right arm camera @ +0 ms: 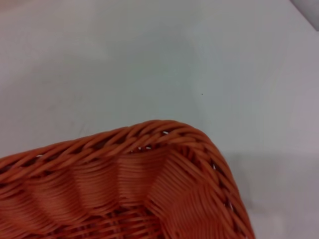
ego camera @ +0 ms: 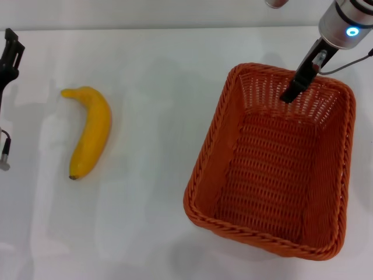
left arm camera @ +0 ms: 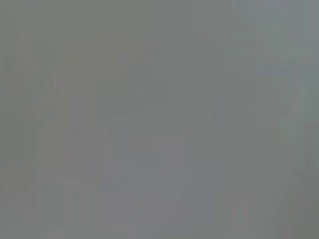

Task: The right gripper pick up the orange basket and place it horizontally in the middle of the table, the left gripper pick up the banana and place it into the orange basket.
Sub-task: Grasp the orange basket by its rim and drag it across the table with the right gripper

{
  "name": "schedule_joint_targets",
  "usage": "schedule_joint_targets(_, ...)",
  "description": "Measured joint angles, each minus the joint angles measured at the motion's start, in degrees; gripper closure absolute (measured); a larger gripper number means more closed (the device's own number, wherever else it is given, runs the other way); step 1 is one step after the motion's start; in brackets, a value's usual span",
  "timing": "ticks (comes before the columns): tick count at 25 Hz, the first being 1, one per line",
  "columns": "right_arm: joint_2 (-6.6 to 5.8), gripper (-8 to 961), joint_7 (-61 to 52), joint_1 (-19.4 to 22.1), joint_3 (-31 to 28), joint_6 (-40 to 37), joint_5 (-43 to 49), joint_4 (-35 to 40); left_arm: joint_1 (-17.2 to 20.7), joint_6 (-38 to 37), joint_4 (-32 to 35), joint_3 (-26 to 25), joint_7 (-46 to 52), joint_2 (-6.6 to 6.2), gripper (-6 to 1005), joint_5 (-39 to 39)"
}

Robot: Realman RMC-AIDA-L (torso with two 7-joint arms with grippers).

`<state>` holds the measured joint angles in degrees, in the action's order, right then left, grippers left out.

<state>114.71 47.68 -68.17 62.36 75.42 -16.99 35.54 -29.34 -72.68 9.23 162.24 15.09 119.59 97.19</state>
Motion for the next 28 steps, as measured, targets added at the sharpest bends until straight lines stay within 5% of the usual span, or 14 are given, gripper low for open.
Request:
schedule_joint_targets(5,-0.04,283,0.04,-0.02,0.04,-0.49,0.04,-0.73,-0.02,-0.01,-0.18,0.01,0.01,-0.06,109,0.03)
schedule_joint_targets(7,-0.18,525,0.26,-0.11,0.07,-0.47,0.02,-1.14,-0.02,-0.01,-0.21,0.00,0.02,-0.06,109,0.07)
schedule_joint_targets(17,-0.86,621,1.89,-1.19,-0.35,3.62,-0.02,-1.33,-0.07,-0.01,-0.38,0.01,0.03,-0.07,110,0.28)
schedule_joint_targets(28,-5.86,659,1.83,-3.08,-10.20,11.24,-0.71,-1.24,-0.09,-0.19,-0.50,0.01,0.03,-0.15,110,0.37)
